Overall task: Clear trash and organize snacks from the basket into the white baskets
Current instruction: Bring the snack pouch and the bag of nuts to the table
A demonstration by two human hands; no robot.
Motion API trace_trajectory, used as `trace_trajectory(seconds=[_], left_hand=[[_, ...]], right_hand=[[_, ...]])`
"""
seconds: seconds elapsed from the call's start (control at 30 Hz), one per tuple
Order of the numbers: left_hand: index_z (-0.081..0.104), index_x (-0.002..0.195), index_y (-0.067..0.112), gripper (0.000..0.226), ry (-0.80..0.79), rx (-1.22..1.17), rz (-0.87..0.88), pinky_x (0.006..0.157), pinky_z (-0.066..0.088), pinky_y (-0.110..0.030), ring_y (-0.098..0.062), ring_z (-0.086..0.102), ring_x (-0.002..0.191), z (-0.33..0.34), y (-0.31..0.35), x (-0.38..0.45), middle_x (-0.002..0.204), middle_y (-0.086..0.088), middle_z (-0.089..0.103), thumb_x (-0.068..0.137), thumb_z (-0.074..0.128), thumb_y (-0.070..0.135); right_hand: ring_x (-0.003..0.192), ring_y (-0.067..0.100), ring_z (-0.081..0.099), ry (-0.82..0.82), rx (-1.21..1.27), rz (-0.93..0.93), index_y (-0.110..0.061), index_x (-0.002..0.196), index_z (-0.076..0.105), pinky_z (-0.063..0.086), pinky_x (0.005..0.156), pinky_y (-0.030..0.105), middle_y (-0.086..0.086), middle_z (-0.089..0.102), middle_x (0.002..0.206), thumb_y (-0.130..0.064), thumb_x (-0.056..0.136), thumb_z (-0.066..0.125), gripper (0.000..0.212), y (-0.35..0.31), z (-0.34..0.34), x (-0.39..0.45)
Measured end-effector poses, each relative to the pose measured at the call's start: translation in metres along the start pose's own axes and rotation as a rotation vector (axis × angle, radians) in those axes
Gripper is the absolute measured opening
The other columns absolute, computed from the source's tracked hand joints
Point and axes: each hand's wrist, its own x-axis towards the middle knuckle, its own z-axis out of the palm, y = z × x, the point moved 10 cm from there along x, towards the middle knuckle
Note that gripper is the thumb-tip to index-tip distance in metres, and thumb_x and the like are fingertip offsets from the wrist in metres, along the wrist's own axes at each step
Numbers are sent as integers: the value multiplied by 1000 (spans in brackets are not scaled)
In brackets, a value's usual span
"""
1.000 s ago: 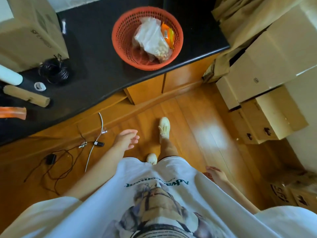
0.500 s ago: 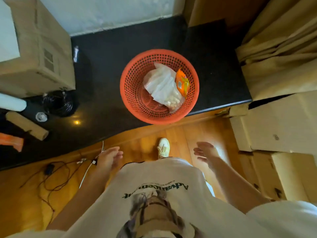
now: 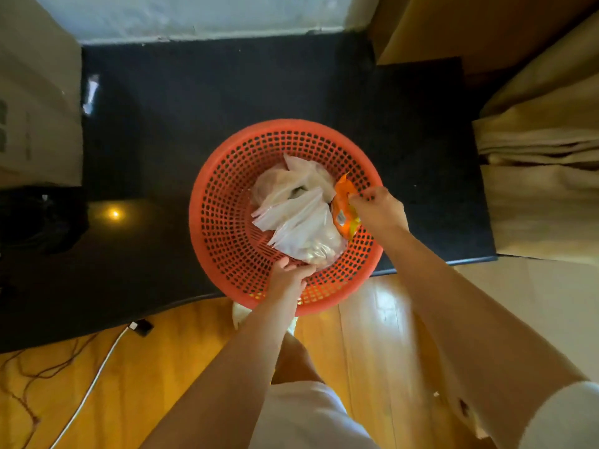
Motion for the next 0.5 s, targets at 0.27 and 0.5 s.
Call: trace_trajectory(seconds=[0.27,0.5], left_hand=[[62,89,11,24,62,-161,-87,90,38,-28,-8,60,86,28,-21,45,99,-5,65,71,74,1],[60,114,5,51,94,-146,-139,109,33,-38,-22,55,118,27,-30,52,121,-10,63,68,80,9]], right_hand=[[124,34,47,-103,-448,46,0,136,25,44,92,40,20,43,136,-43,76,64,84,-21,40,17],[117,35,53,-60,-543,34,3,133,29,49,83,40,22,46,131,-31,79,66,74,-21,44,28]])
